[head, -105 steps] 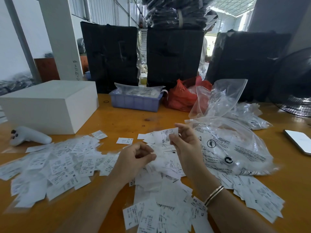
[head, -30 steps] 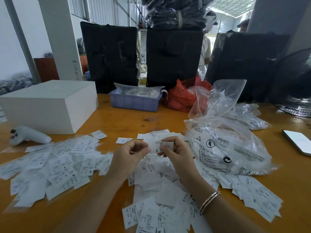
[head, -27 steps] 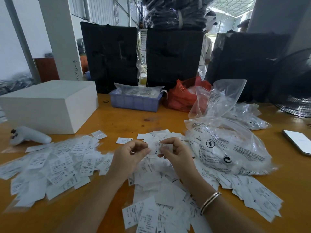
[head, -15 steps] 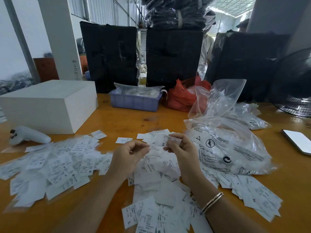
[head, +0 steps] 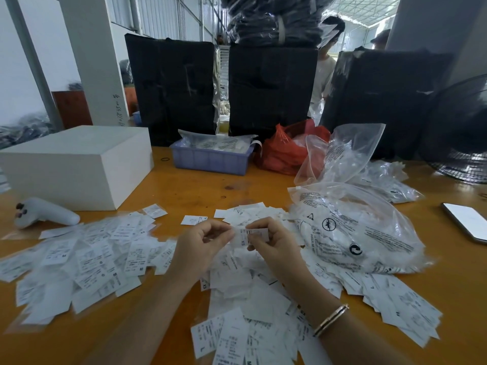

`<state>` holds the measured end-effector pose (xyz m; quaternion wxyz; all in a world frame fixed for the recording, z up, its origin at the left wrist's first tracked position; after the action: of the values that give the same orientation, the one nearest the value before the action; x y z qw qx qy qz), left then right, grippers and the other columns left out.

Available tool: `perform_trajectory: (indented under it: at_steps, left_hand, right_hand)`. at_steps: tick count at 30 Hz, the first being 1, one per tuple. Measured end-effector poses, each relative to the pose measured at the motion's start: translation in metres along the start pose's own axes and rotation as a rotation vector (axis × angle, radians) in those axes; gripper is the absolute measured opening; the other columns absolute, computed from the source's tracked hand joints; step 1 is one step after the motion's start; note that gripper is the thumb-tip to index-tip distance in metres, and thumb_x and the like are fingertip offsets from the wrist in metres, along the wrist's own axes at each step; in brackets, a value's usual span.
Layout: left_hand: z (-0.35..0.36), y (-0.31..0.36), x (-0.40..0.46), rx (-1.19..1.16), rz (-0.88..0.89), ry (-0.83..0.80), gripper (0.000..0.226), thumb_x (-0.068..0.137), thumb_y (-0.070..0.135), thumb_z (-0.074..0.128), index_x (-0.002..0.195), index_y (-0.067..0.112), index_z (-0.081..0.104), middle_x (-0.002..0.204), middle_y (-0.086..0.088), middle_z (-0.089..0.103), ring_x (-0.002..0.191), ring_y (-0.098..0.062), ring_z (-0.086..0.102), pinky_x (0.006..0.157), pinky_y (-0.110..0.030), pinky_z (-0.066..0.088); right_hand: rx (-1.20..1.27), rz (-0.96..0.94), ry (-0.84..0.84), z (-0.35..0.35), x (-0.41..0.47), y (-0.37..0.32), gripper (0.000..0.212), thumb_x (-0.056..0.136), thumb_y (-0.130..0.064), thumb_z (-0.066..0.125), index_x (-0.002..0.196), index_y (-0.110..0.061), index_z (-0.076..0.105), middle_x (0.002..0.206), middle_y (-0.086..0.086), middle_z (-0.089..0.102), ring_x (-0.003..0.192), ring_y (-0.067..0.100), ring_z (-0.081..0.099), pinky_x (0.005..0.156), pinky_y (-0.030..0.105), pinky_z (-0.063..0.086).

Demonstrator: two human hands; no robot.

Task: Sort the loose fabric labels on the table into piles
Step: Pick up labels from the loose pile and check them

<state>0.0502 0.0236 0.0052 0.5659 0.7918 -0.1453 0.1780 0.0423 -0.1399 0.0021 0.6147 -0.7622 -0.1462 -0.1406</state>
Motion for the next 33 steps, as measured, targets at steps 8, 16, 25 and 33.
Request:
perform_trajectory:
  at_steps: [8, 16, 25, 33]
  left_hand:
    - [-0.002, 0.000, 0.000, 0.004, -0.010, -0.007, 0.006, 0.084, 0.030, 0.065, 0.082, 0.035, 0.067, 0.076, 0.024, 0.069, 0.069, -0.002, 0.064, 0.059, -0.008, 0.049]
    - [0.000, 0.001, -0.001, -0.051, -0.022, -0.024, 0.013, 0.079, 0.040, 0.059, 0.084, 0.033, 0.069, 0.075, 0.021, 0.071, 0.072, 0.004, 0.065, 0.061, -0.005, 0.046]
    - [0.000, 0.001, 0.000, -0.044, -0.001, -0.035, 0.008, 0.079, 0.037, 0.061, 0.082, 0.036, 0.068, 0.075, 0.017, 0.072, 0.072, 0.000, 0.066, 0.063, -0.011, 0.051]
    - [0.000, 0.001, -0.001, -0.050, 0.006, -0.049, 0.019, 0.074, 0.048, 0.056, 0.082, 0.036, 0.068, 0.075, 0.020, 0.071, 0.071, 0.003, 0.065, 0.063, -0.009, 0.049]
  right_hand:
    - [0.236, 0.035, 0.148, -0.011, 0.003, 0.005, 0.026, 0.087, 0.000, 0.061, 0.082, -0.024, 0.065, 0.073, -0.006, 0.068, 0.066, 0.013, 0.066, 0.061, 0.020, 0.051]
    - [0.472, 0.060, 0.222, -0.010, 0.004, 0.004, 0.020, 0.086, 0.003, 0.061, 0.085, -0.016, 0.067, 0.083, 0.006, 0.066, 0.066, 0.017, 0.064, 0.063, 0.022, 0.053]
    - [0.355, 0.037, 0.156, -0.005, 0.002, 0.002, 0.023, 0.086, 0.002, 0.062, 0.084, -0.020, 0.067, 0.074, -0.005, 0.068, 0.067, 0.016, 0.067, 0.062, 0.018, 0.051]
    - [0.386, 0.039, 0.196, -0.009, 0.003, 0.003, 0.017, 0.087, 0.004, 0.060, 0.087, -0.013, 0.064, 0.077, -0.006, 0.068, 0.066, 0.017, 0.066, 0.061, 0.019, 0.051]
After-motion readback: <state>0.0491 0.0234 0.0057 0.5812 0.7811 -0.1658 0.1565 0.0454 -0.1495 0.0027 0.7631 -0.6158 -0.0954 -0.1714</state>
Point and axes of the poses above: each hand's wrist, its own x-axis towards the middle knuckle, its own z-axis out of the palm, y = z × x, the point moved 3 cm from there along x, towards the middle knuckle
